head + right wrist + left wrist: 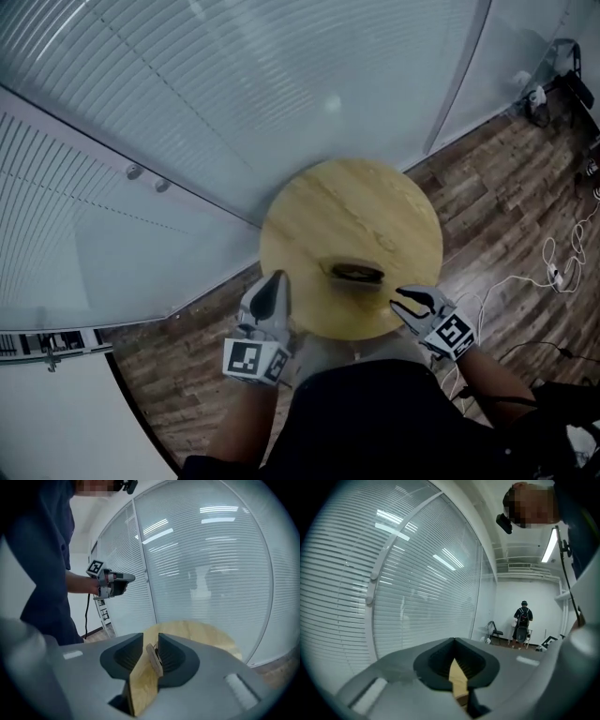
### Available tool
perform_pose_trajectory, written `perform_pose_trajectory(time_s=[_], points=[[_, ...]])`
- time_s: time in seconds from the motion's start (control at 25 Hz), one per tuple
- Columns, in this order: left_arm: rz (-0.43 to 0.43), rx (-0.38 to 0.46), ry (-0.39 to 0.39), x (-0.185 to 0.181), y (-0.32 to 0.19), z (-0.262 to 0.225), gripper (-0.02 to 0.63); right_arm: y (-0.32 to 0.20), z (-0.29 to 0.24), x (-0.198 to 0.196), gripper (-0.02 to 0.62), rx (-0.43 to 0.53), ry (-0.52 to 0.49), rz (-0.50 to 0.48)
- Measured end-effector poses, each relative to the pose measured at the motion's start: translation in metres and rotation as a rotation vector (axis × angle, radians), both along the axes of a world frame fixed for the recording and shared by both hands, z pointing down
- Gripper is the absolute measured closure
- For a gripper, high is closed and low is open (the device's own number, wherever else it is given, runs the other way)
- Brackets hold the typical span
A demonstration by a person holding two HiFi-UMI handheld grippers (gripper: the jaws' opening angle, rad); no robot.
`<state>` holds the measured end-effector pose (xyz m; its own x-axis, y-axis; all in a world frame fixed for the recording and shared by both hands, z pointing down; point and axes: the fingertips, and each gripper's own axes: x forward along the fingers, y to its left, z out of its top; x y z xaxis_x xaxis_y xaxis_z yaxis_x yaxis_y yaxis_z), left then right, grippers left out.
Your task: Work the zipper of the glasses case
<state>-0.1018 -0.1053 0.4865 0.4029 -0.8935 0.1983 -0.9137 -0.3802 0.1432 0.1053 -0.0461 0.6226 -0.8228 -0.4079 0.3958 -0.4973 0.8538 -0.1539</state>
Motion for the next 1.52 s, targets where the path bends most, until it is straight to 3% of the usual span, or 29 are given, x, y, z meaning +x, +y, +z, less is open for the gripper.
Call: perform_pose_trajectory(time_s=[0.12, 0.36, 0.52, 0.64, 0.84, 1.08, 1.52], points=[[-0.027, -0.003, -0.059, -0.018, -0.002, 0.001, 0.604, -0.015, 0.013, -0.011, 0.475, -0.014, 0.038, -0.043], [-0.003, 0.027, -0.106, -0.039, -0.013, 0.014, 0.604, -0.037, 0.035, -0.037, 0.395, -0.051, 0.070, -0.009], [-0.032, 0.028, -0.075, -0.049, -0.027, -0.002, 0.604, -0.037, 0.024, -0.058, 0.296, -0.013, 0.067, -0.101], [-0.060, 0.034, -0.098, -0.065, -0.037, 0.002, 0.604, -0.039, 0.049, -0.072, 0.213, -0.028, 0.103, -0.136], [-0.023, 0.025, -0.142, -0.063, -0.046, 0.018, 0.604, -0.054, 0.091, -0.068, 0.209, 0.034, 0.230, -0.144], [-0.026, -0.061, -0.110, -0.050, -0.035, 0.044, 0.604, -0.059, 0.134, -0.066, 0.126, 0.017, 0.306, -0.147], [-0.068, -0.113, -0.121, -0.051, -0.048, 0.061, 0.604, -0.065, 0.191, -0.071, 0.123, -0.008, 0.425, -0.229]])
